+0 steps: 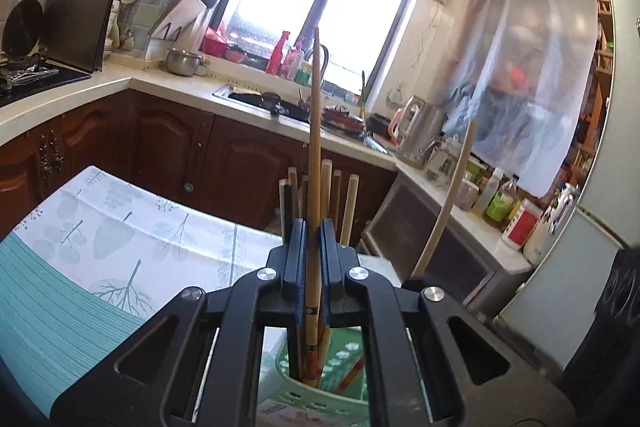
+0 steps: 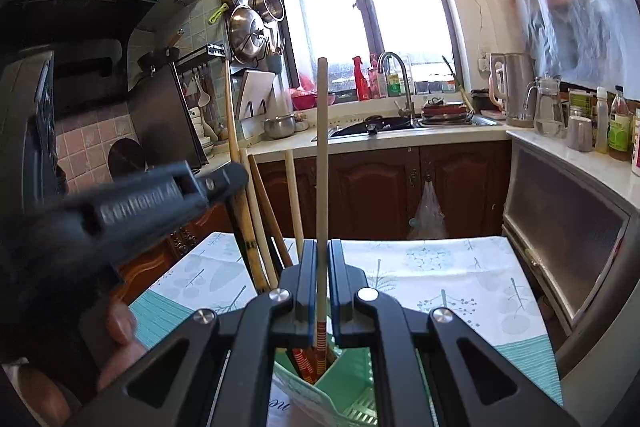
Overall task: Organize utensils
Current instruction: 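Open both tools and move them back down over the forks and spoons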
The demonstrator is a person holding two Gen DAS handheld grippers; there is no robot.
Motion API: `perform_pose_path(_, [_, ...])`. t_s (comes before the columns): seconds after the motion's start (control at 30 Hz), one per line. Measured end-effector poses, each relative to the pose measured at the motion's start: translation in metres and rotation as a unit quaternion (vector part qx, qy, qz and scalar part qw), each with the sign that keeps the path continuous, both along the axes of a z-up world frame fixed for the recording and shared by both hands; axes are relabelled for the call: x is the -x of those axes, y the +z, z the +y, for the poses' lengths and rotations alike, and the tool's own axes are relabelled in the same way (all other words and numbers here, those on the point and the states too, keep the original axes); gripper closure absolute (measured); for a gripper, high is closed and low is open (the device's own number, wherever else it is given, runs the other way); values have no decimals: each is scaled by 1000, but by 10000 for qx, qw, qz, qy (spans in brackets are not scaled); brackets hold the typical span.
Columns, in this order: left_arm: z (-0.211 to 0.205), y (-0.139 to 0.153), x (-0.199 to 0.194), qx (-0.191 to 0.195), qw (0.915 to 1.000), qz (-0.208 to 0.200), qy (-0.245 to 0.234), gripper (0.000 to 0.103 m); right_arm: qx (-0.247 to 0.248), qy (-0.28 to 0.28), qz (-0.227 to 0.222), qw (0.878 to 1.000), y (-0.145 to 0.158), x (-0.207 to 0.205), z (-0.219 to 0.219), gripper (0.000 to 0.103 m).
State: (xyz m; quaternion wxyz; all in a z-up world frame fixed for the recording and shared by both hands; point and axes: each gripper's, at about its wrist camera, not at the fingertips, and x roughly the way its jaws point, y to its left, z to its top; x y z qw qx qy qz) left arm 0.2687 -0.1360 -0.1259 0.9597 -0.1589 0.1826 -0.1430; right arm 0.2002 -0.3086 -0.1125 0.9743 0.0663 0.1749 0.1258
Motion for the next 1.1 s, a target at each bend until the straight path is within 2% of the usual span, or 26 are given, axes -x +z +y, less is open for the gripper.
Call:
perform_pose_path(0.17, [-4, -13, 0, -447, 9982, 296, -284, 99, -65, -100, -196, 9997, 7, -2, -2, 98])
perform_pose_path(0.23, [-3, -18, -1, -532, 9959, 549, -491, 99, -17, -22, -93, 10000, 5, -6, -1, 98])
perform_pose_path(0.37, [4, -25, -2, -457, 9897, 1040, -866, 98, 193, 454, 551, 9973, -8, -16, 5, 97])
perform_pose_path(0.43, [6, -24, 0, -416, 9875, 1192, -939, 98, 127, 630, 744, 9952, -11, -17, 6, 97])
perform_pose_path(0.57, [12, -17, 8, -332, 9846, 1368, -1038, 97, 91, 689, 789, 9945, -10, -14, 6, 95])
perform_pose_path(0.63, [18, -12, 12, -291, 9833, 1475, -1021, 92, 76, 692, 786, 9945, -7, -12, 7, 94])
perform_pose_path(0.67, [22, -9, 13, -221, 9825, 1528, -1037, 86, 81, 697, 764, 9946, -6, -11, 7, 92])
perform_pose_path(0.8, [38, 5, 10, -55, 9835, 1557, -924, 49, 224, 599, 645, 9959, 2, -2, 9, 87])
perform_pose_path(0.87, [45, 14, 2, -43, 9849, 1503, -864, 44, 221, 584, 632, 9960, 4, 3, 8, 85])
perform_pose_path(0.9, [46, 17, -4, -46, 9845, 1512, -888, 43, 201, 594, 629, 9960, 5, 6, 7, 80])
perform_pose_path(0.97, [47, 20, -20, -78, 9825, 1581, -979, 43, 168, 557, 582, 9966, 6, 13, 6, 77])
perform_pose_path(1.1, [38, 15, -55, -95, 9772, 1797, -1130, 43, 107, 487, 616, 9969, 3, 20, 3, 77])
